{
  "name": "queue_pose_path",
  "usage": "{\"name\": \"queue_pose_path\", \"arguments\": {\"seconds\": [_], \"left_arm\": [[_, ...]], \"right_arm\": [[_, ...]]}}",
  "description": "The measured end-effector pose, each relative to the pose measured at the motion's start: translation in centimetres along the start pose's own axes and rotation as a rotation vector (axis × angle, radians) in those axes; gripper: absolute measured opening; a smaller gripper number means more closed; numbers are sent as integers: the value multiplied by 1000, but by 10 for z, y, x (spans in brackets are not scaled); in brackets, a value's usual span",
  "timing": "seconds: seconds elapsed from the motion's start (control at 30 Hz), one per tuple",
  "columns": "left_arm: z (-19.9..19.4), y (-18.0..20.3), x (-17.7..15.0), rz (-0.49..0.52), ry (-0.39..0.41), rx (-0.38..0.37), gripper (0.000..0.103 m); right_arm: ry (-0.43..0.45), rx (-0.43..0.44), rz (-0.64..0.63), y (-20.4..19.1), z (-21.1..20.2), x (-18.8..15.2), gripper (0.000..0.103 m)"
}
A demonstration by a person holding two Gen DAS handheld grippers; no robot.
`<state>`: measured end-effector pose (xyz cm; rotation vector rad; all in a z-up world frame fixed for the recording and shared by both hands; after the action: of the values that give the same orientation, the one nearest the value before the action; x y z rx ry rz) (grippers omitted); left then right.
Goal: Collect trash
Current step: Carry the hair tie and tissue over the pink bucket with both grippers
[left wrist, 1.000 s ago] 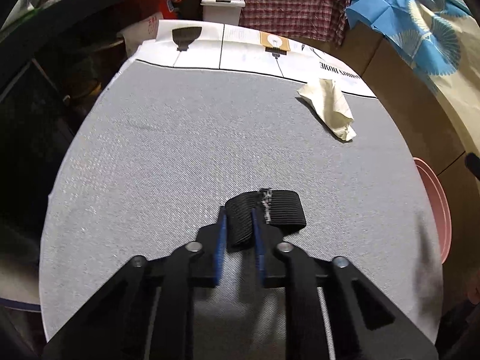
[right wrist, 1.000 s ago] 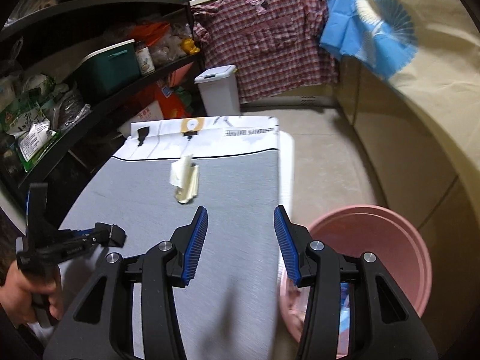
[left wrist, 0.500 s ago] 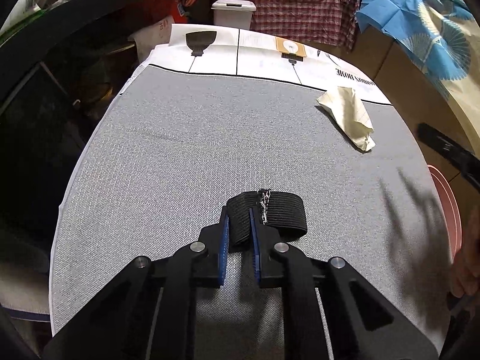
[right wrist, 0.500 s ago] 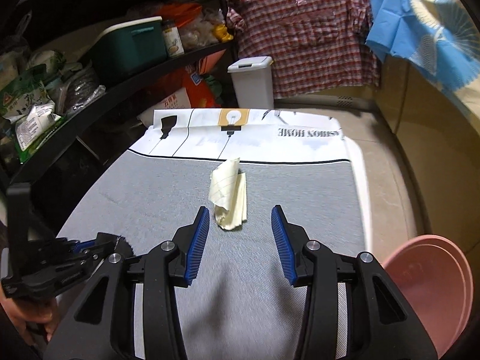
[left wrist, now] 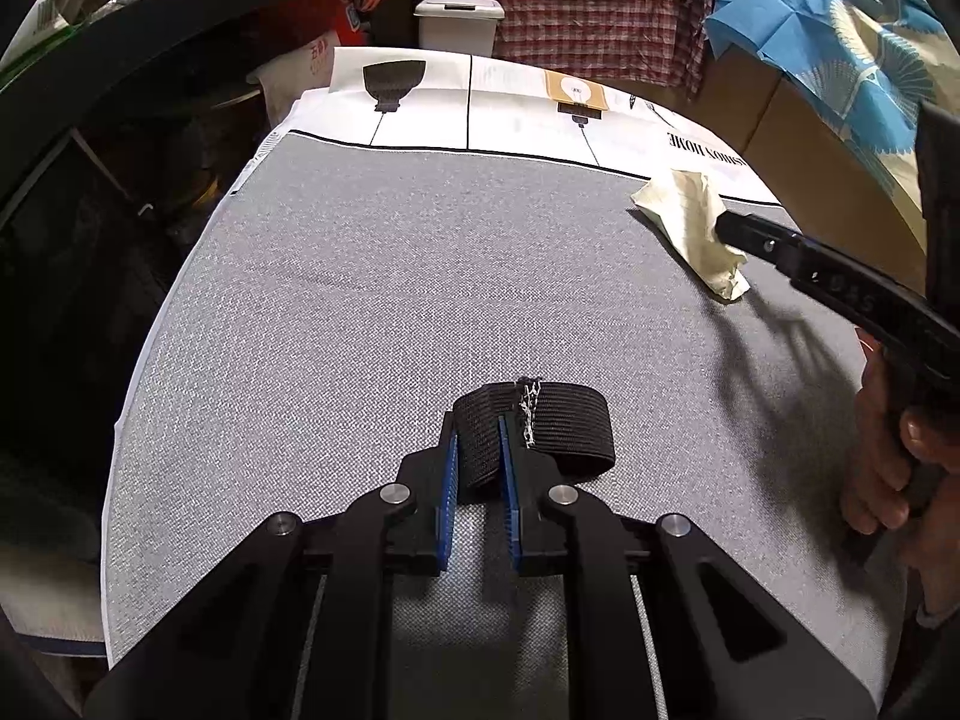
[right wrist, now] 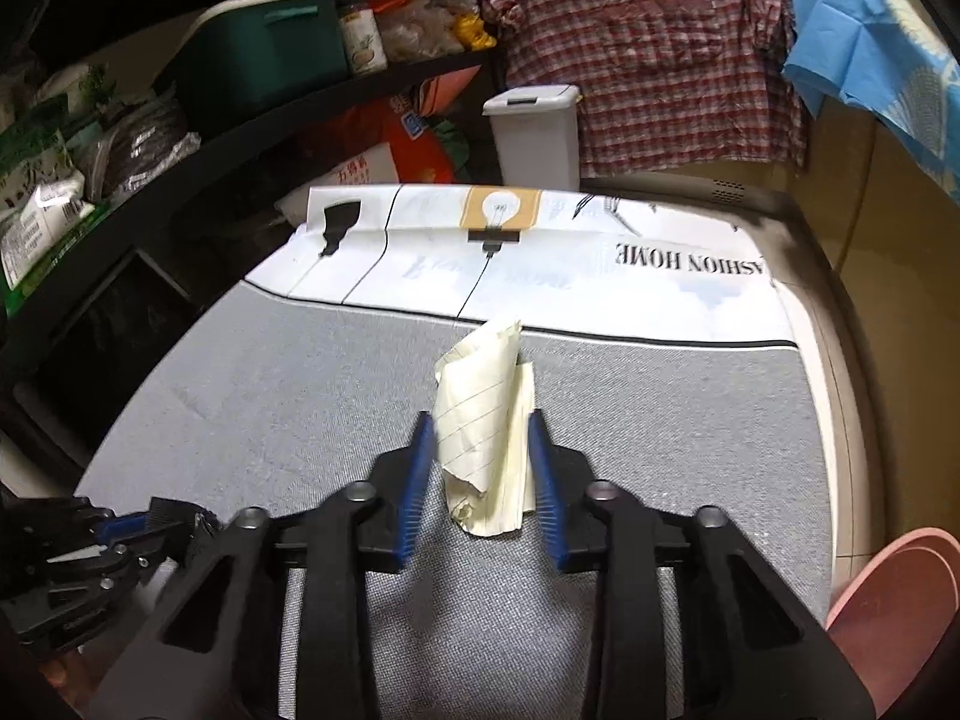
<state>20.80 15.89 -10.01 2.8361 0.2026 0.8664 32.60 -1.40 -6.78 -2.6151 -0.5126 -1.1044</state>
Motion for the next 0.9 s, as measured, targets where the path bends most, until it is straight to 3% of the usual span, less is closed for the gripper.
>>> {"name": "queue_pose_path", "arguments": {"seconds": [0.03, 0.13, 0.4, 0.9], "left_arm": [[0, 0, 0, -1, 0, 0, 13], [0, 0, 1, -9, 0, -2, 13], [-16, 4, 6, -6, 41, -6, 12], [-69, 17, 5, 4, 132, -31, 12]], "right_arm": [[-9, 2, -3, -1, 2, -1, 11], [-3, -8, -26, -3, 1, -4, 7], [37, -30, -46, 1, -28, -6, 4], [77, -47, -98, -3, -126, -31, 4]]}}
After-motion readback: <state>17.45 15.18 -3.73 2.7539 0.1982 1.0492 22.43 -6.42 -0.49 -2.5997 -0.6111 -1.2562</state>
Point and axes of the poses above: each gripper's, at about its wrist camera, not at the fingertips, and z roughly the way its jaws point, y to its right, x to its top, the point moved 3 cm from there along z, roughly the way its jaws point, and after that the axes turned 7 degrees about -x, right-handed, at the moved point
